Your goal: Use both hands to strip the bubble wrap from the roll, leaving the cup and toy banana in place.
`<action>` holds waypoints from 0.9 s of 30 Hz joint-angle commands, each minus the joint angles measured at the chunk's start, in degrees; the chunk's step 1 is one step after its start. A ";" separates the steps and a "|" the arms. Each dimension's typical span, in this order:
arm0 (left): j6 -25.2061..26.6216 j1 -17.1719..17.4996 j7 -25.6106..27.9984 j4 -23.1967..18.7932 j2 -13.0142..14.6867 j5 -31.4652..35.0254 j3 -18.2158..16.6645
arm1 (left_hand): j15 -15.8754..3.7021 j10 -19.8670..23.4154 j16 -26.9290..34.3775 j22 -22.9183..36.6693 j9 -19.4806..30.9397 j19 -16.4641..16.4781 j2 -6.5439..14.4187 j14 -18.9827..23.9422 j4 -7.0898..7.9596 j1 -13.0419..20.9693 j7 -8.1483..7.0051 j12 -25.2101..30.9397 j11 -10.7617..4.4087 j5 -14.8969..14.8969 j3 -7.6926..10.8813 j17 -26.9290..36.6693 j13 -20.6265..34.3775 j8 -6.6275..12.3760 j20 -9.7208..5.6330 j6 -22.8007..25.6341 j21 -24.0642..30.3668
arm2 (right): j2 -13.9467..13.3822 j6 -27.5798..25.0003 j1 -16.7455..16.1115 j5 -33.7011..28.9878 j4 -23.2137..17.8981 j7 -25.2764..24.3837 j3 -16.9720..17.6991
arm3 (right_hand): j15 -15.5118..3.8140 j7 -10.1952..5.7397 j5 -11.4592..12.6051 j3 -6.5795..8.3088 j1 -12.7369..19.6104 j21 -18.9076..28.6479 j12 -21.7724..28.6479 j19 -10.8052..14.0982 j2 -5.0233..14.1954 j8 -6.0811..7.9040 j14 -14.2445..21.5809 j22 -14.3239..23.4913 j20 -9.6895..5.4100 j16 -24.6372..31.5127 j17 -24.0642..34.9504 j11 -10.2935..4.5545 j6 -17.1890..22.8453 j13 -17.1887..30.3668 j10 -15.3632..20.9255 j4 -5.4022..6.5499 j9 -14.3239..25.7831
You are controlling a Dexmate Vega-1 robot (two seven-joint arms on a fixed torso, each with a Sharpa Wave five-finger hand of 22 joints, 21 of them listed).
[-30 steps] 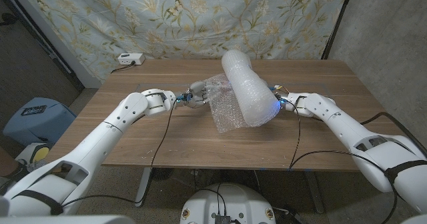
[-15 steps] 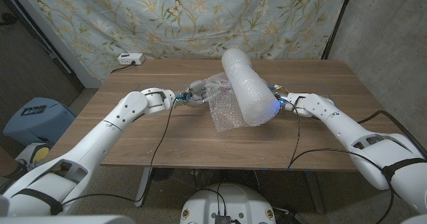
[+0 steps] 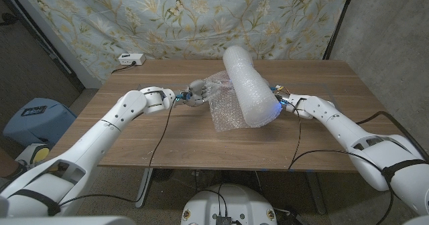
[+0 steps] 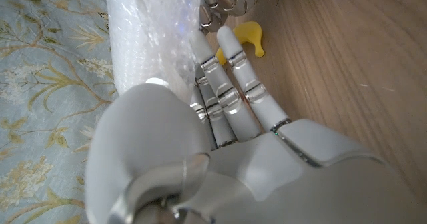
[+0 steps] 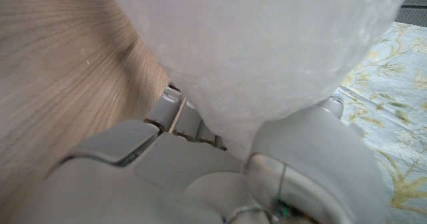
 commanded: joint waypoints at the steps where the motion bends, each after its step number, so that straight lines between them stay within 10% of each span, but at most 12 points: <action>1: 0.27 0.28 0.53 -0.74 0.66 -0.30 -0.24 | -0.06 1.40 -0.21 0.14 0.09 -0.23 -0.51 0.66 -0.10 -0.01 0.54 -0.21 -0.90 0.51 0.43 0.18 0.33 0.17 -0.24 0.96 0.64 | 0.37 0.72 -0.17 -0.01 0.66 0.97 0.47 | 0.23 0.22 0.53 -0.03 -0.96 -0.33 -0.44 0.28 0.13 -0.04 -0.08 0.11 0.56 -0.14 -0.38 0.35 -0.51 0.00 -0.26 0.59 0.01; 27: 2.03 0.86 2.58 -3.56 4.40 -1.16 -1.37 | -0.09 1.66 -0.48 -0.03 0.08 -0.74 -0.59 0.99 -0.10 -0.06 0.50 -0.68 -0.80 0.48 0.60 0.56 0.65 0.03 -0.26 0.96 2.20 | 1.55 2.92 0.49 -0.57 4.21 3.31 0.98 | 1.42 0.24 1.52 -0.21 -3.84 -1.14 -1.78 -0.18 -0.18 0.06 -1.43 0.11 1.41 -0.22 -2.40 1.00 -1.19 -0.14 -1.01 1.62 -0.43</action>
